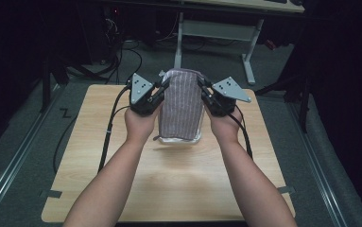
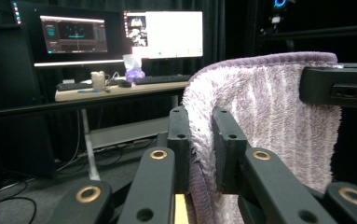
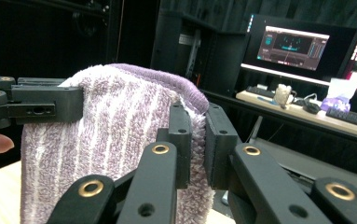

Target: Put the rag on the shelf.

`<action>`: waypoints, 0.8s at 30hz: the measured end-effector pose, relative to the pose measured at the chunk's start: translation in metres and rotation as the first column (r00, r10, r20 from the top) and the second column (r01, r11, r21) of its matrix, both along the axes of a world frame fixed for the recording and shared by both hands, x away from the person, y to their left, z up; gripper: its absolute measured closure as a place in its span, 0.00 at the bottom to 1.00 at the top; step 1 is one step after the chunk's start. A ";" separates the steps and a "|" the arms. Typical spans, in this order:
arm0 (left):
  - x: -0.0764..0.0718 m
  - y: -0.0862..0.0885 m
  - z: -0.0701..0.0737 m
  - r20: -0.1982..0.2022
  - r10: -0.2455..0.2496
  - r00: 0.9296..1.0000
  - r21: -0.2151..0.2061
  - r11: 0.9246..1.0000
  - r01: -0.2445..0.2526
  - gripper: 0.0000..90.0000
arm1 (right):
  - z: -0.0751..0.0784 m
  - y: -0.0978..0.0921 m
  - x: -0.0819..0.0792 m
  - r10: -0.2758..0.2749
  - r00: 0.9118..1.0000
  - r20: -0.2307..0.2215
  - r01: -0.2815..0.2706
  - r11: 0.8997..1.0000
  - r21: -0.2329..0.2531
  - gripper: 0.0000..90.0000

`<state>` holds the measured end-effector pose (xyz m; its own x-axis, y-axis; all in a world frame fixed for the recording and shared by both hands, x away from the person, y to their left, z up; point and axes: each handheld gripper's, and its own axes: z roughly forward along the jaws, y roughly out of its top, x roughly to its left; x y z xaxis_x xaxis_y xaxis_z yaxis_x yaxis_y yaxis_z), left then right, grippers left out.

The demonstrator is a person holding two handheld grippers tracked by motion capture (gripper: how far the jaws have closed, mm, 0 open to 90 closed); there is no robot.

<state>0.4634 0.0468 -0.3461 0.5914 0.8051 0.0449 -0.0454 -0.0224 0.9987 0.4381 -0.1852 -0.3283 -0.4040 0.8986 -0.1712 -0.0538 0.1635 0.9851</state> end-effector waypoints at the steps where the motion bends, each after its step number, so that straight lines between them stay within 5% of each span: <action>1: 0.004 -0.001 0.001 -0.005 0.003 1.000 0.002 1.000 -0.003 0.88 | 0.000 -0.001 0.003 0.004 1.000 -0.003 -0.004 1.000 0.005 0.93; 7: 0.024 -0.005 -0.001 -0.044 0.009 0.999 0.018 1.000 -0.008 0.88 | -0.002 -0.004 0.025 -0.010 0.999 -0.038 0.010 1.000 -0.012 0.93; 13: 0.043 -0.007 -0.005 -0.130 0.008 0.991 0.017 1.000 -0.006 0.88 | -0.004 -0.005 0.047 -0.033 0.996 -0.084 0.028 0.998 -0.056 0.93; 17: 0.055 -0.010 -0.013 -0.192 0.017 0.981 0.055 0.998 -0.007 0.87 | -0.011 -0.005 0.063 -0.050 0.991 -0.125 0.039 0.995 -0.090 0.93; 24: 0.071 -0.010 -0.031 -0.293 0.032 0.956 0.098 0.995 -0.003 0.85 | -0.033 -0.006 0.085 -0.060 0.965 -0.254 0.030 0.992 -0.121 0.91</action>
